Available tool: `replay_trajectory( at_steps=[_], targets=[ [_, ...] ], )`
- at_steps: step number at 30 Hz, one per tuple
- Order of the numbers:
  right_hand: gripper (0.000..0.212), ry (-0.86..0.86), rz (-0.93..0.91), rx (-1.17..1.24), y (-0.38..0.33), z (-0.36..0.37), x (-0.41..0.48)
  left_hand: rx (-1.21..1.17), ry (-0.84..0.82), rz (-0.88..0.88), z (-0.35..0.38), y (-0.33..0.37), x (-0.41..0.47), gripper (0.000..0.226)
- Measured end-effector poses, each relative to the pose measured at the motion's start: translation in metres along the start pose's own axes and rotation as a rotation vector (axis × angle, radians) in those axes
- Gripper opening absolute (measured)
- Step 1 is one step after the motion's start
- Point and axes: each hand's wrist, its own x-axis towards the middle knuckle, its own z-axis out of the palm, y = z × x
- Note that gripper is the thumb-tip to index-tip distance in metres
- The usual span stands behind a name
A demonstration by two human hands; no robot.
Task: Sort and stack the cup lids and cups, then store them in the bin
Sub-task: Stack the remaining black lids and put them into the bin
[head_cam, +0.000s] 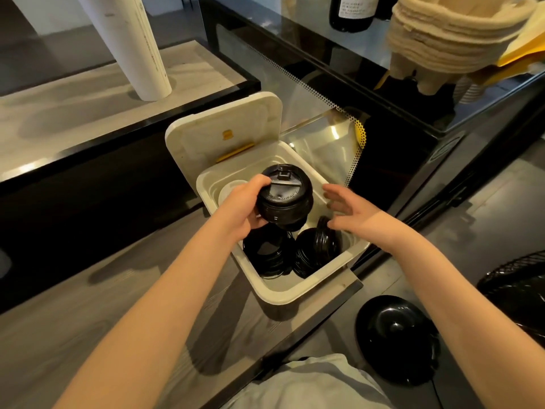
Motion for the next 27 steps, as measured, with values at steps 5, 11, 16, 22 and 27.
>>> replay_trajectory(
  at_steps=[5,11,16,22,27],
  targets=[
    [0.079,-0.205,0.048,-0.386,-0.004,0.008,0.017,-0.004,0.001,0.016,-0.005,-0.003,-0.006,0.019],
    [0.048,-0.229,-0.015,-0.618,0.000,0.011,0.022,-0.100,0.023,0.027,-0.020,-0.014,-0.004,0.010],
    [0.033,-0.139,-0.091,-0.776,-0.015,0.007,0.034,-0.149,0.041,0.067,-0.027,-0.017,-0.004,0.009],
    [0.040,-0.268,-0.013,-1.079,-0.017,0.022,0.054,-0.180,0.030,0.087,-0.029,-0.020,-0.001,0.010],
    [0.048,-0.308,0.015,-1.160,0.000,0.038,0.057,-0.196,0.027,0.094,-0.031,-0.020,-0.002,0.011]
  ],
)
